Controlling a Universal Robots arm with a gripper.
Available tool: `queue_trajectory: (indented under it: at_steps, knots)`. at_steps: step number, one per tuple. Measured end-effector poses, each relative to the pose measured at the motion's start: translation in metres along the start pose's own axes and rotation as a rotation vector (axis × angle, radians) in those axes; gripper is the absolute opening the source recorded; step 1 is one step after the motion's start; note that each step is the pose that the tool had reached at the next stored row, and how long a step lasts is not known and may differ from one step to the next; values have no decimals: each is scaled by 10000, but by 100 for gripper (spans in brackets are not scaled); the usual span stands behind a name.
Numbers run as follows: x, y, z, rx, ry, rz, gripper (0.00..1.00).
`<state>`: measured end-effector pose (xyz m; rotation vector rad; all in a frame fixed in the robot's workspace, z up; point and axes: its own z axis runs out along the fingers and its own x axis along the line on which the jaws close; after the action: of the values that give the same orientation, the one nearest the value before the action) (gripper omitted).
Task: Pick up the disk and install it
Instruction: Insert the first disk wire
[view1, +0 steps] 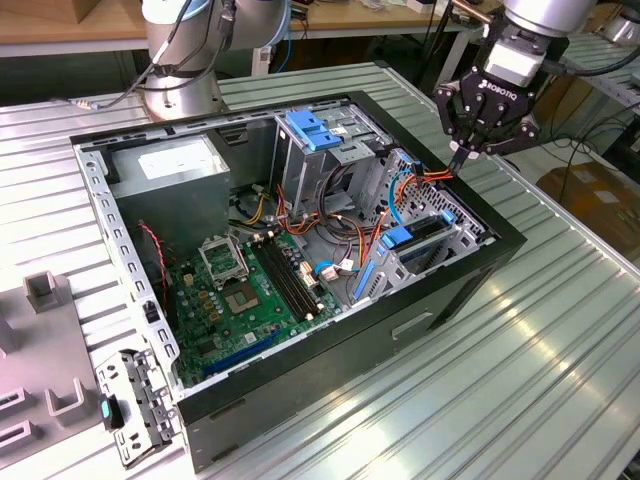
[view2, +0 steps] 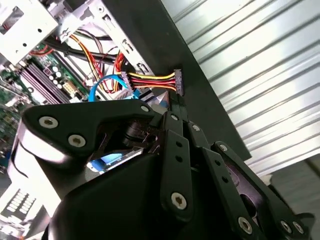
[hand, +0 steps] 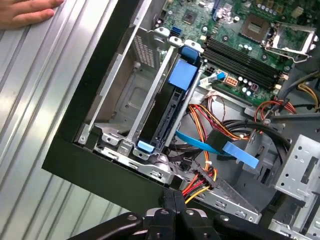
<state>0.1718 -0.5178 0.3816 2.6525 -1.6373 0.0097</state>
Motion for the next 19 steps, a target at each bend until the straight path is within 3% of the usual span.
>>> queue_trajectory:
  at_steps: [6,10,12,16,17,19]
  knots:
    - [9,-19,20,16,16,-889,11]
    - [32,-68,52,30,29,-1642,11]
    - [34,-71,57,35,37,-1987,18]
    - [34,-74,74,62,58,-3389,19]
    - [33,-75,78,68,65,-3733,25]
    - [31,-76,85,74,72,-4075,25]
